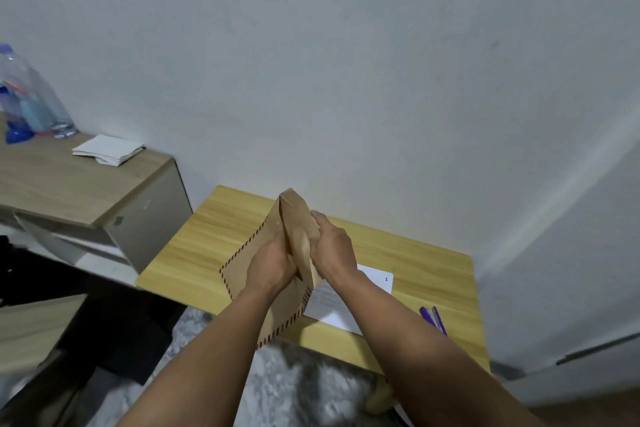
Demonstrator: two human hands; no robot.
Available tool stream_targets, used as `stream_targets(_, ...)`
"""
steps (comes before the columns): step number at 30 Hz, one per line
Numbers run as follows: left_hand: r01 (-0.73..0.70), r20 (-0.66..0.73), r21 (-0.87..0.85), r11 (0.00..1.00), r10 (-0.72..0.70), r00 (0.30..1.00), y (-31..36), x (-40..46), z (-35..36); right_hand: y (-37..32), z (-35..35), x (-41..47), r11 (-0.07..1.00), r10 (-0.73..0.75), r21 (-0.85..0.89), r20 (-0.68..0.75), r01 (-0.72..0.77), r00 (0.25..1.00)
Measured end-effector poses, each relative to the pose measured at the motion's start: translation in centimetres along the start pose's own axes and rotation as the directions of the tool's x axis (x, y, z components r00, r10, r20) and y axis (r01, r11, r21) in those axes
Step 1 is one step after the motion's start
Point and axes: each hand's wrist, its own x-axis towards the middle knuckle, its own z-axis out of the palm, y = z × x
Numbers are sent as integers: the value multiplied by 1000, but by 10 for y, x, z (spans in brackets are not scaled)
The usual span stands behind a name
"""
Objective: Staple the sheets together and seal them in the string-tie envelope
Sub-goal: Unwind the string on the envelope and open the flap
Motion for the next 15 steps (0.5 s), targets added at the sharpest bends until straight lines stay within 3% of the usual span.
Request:
stream_targets(6, 44, 60, 113, 993, -51, 997, -11, -6, 6, 4, 13, -3, 997, -60, 47, 6, 59, 998)
stream_targets(15, 13, 83, 415, 910, -52, 995, -41, 32, -20, 4, 52, 24, 982, 54, -185, 89, -36, 995)
